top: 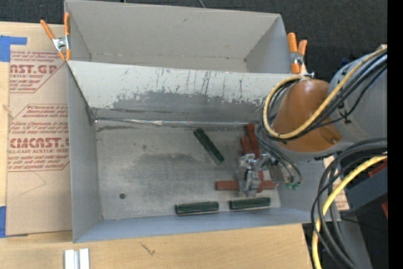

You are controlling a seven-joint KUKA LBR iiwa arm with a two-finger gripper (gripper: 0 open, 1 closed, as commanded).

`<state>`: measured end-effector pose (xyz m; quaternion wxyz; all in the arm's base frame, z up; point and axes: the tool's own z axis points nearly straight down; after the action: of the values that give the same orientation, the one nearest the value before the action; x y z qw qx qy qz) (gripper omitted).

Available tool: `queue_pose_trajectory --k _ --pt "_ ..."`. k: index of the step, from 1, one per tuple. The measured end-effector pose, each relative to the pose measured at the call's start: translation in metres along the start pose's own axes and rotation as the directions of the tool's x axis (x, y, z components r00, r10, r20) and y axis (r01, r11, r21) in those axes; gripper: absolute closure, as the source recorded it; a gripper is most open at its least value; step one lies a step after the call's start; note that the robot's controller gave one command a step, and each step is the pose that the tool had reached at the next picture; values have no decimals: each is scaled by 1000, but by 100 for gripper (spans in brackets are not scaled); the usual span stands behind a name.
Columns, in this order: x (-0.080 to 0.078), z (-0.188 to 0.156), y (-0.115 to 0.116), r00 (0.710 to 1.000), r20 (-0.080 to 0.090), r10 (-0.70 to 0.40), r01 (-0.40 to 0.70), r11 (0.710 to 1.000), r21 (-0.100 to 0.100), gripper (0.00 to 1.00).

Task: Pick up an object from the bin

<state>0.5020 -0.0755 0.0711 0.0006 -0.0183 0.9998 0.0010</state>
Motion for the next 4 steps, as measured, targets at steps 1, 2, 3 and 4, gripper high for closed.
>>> queue_pose_trajectory --k 1,2,3,4 --pt "0 1 -1 1000 1 0 0 1000 2 0" --pt "0 1 -1 1000 1 0 0 1000 2 0" --pt "8 1 2 1000 2 -28 28 1000 2 0" --pt "16 1 12 997 2 -71 71 997 3 0"
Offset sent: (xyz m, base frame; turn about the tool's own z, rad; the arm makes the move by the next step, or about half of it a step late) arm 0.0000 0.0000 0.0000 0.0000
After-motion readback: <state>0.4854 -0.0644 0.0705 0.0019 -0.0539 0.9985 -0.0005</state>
